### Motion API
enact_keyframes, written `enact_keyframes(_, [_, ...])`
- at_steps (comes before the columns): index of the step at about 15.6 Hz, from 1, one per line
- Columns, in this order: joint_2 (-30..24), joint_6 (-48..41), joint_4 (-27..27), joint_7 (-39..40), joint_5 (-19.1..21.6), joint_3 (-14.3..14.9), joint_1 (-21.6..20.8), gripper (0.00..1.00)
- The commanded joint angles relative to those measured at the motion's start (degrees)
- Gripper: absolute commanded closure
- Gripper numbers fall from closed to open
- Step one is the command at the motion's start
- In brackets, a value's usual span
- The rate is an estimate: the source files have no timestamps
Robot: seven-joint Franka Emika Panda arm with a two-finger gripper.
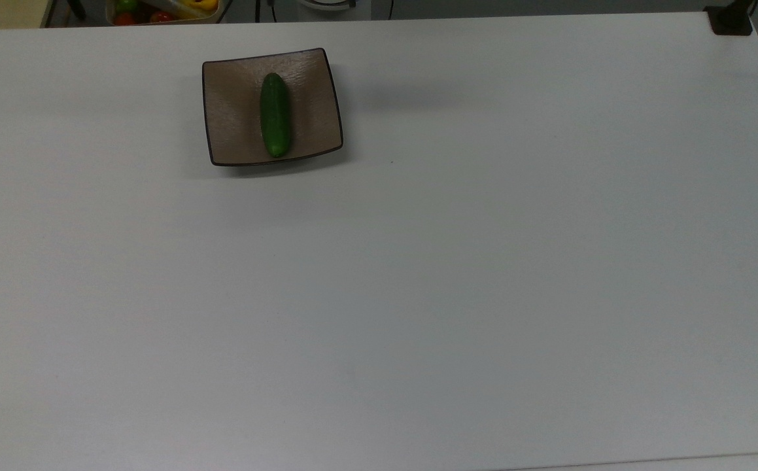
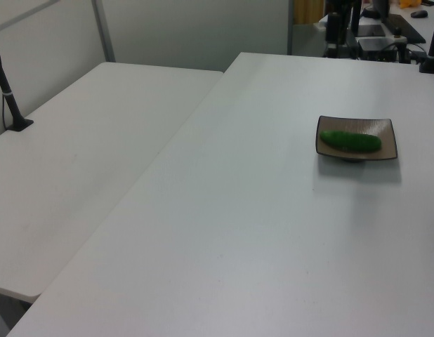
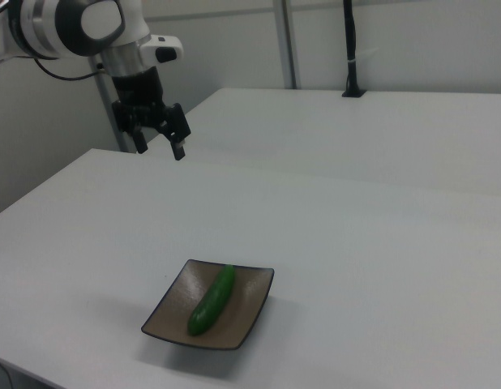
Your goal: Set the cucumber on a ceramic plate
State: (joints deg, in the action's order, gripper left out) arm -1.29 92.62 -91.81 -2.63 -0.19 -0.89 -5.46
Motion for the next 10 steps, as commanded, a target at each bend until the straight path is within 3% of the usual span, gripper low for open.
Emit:
enact_keyframes(1, [-0.1,8.9,-2.5,1.8,1.9,1.5,0.0,0.00])
enact_keyframes(3, [0.0,11.0,-3.0,1.8,4.1,1.9,0.0,0.00])
enact_keyframes(10, [0.0,10.7,-3.0,1.6,4.1,1.9,-0.4,0.00])
